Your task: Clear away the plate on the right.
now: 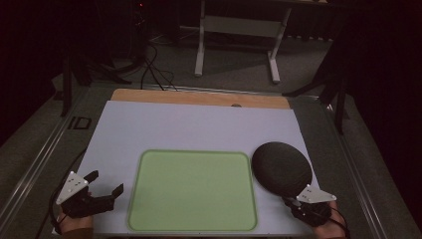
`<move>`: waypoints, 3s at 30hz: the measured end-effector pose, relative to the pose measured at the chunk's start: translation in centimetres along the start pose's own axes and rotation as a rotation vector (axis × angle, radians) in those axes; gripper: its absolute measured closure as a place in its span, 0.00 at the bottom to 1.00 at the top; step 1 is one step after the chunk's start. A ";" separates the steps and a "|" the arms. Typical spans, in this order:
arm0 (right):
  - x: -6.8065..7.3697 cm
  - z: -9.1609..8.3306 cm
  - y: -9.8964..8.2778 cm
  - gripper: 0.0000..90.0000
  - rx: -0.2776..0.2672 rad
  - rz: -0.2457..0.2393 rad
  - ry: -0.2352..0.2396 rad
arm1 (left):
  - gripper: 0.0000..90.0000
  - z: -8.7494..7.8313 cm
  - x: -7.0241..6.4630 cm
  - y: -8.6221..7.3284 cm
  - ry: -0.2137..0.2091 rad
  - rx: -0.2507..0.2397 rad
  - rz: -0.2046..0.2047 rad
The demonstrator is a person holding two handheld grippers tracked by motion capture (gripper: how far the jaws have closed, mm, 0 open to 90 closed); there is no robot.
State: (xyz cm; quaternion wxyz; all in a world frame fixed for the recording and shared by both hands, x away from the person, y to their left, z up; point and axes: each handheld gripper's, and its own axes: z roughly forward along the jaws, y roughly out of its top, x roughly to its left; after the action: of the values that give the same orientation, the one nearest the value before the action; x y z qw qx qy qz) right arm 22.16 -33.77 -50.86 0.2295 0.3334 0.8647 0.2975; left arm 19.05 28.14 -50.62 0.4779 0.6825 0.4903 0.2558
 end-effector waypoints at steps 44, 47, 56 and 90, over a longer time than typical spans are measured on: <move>3.3 4.0 0.0 0.79 0.230 -0.715 -0.409 | 0.01 0.1 0.3 -0.2 -0.009 -0.007 -0.038; 3.8 4.3 -0.1 0.83 0.245 -0.748 -0.436 | 0.01 0.0 0.3 -0.2 -0.009 -0.007 -0.042; 4.3 4.5 -0.2 0.87 0.267 -0.810 -0.483 | 0.01 0.0 0.4 -0.2 -0.009 -0.007 -0.045; 4.9 3.1 2.6 0.94 0.233 -0.794 -0.549 | 0.01 0.0 0.5 -0.2 -0.006 -0.013 -0.060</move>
State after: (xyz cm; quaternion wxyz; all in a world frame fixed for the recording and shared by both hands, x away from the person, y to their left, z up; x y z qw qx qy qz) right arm 21.86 -27.53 -52.33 0.5055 0.0676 0.8601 -0.0102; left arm 19.13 28.64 -50.88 0.4912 0.6651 0.5077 0.2423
